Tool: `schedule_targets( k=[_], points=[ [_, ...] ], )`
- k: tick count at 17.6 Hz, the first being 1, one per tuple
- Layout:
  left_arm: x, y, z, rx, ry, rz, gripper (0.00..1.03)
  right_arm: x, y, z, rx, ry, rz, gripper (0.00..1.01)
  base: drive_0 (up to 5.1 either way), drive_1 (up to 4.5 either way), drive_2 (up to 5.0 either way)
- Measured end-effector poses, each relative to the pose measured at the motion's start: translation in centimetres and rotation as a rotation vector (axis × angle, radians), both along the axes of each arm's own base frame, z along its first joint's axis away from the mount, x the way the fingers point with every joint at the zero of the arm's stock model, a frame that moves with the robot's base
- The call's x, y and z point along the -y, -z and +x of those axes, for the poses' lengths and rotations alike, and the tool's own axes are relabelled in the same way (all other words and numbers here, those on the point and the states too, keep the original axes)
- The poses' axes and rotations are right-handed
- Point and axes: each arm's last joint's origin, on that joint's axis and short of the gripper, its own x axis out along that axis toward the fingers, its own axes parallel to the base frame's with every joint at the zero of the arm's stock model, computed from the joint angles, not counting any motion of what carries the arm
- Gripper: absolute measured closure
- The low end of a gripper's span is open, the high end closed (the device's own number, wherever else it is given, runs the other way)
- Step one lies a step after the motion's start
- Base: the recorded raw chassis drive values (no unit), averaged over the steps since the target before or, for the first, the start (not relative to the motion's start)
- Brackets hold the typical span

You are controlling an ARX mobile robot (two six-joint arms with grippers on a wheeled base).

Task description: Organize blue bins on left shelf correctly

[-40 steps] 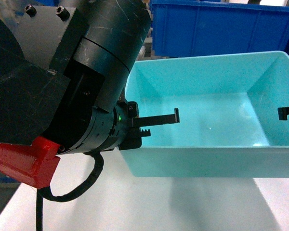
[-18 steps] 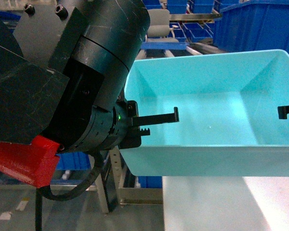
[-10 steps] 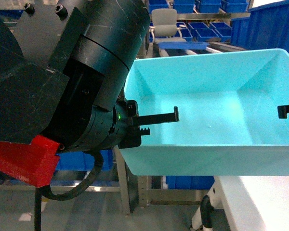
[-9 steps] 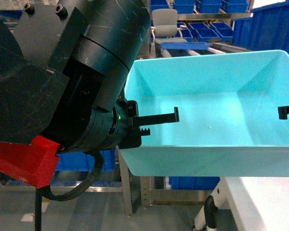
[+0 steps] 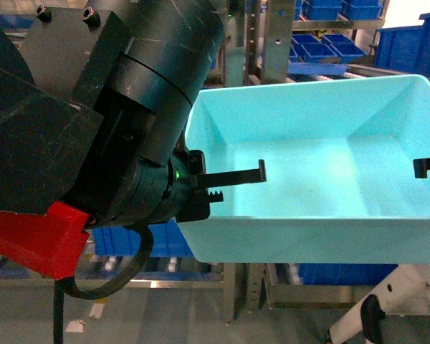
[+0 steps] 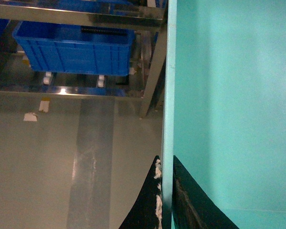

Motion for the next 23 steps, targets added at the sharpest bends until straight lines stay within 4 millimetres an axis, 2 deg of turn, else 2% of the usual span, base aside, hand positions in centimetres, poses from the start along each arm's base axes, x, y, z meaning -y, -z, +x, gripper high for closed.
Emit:
schedule_targets(
  k=[12, 17, 19, 23],
  points=[
    [0.00, 0.00, 0.00, 0.000, 0.000, 0.000, 1.01, 0.00, 0.01, 0.01, 0.000, -0.001, -0.001, 0.99, -5.0, 2.42, 2.4],
    [0.00, 0.00, 0.00, 0.000, 0.000, 0.001, 1.01, 0.00, 0.01, 0.00, 0.000, -0.001, -0.001, 0.99, -4.6, 3.79, 1.1],
    [0.01, 0.01, -0.01, -0.001, 0.001, 0.001, 1.01, 0.00, 0.02, 0.00, -0.001, -0.001, -0.001, 0.99, -2.5, 3.10, -0.2],
    [0.02, -0.03, 0.01, 0.003, 0.000, -0.001, 1.01, 0.00, -0.03, 0.01, 0.003, -0.001, -0.001, 0.99, 0.0, 0.00, 0.0]
  ],
)
